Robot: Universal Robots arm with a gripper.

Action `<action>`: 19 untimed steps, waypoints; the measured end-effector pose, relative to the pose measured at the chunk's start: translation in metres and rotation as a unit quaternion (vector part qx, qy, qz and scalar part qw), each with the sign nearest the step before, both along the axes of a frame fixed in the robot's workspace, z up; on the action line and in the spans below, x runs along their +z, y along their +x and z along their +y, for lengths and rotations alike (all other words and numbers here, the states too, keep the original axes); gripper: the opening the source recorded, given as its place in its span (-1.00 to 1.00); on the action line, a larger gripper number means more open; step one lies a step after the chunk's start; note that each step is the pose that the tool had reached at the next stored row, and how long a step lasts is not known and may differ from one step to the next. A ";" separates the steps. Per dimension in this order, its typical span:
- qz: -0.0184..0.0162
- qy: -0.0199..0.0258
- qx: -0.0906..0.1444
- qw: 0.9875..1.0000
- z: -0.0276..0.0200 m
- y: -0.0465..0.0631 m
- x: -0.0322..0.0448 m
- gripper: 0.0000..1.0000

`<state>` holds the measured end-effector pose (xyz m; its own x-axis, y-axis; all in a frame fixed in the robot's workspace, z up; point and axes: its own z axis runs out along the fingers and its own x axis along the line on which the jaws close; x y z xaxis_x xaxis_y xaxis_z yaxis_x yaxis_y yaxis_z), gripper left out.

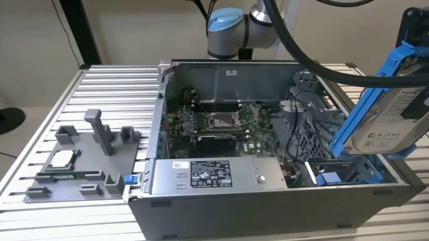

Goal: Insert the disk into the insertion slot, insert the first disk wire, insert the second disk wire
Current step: 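Insert the disk into the insertion slot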

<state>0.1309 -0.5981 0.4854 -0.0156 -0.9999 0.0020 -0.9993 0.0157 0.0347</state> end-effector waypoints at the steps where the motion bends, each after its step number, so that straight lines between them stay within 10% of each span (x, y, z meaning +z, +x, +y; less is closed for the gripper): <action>1: 0.000 0.000 0.000 1.000 0.0000 0.000 -0.0001 -1.00; 19: 0.000 0.001 0.000 1.000 0.0000 0.000 -0.0120 -1.00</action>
<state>0.1309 -0.5981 0.4735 -0.0156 -0.9999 0.0004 -0.9993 0.0156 0.0348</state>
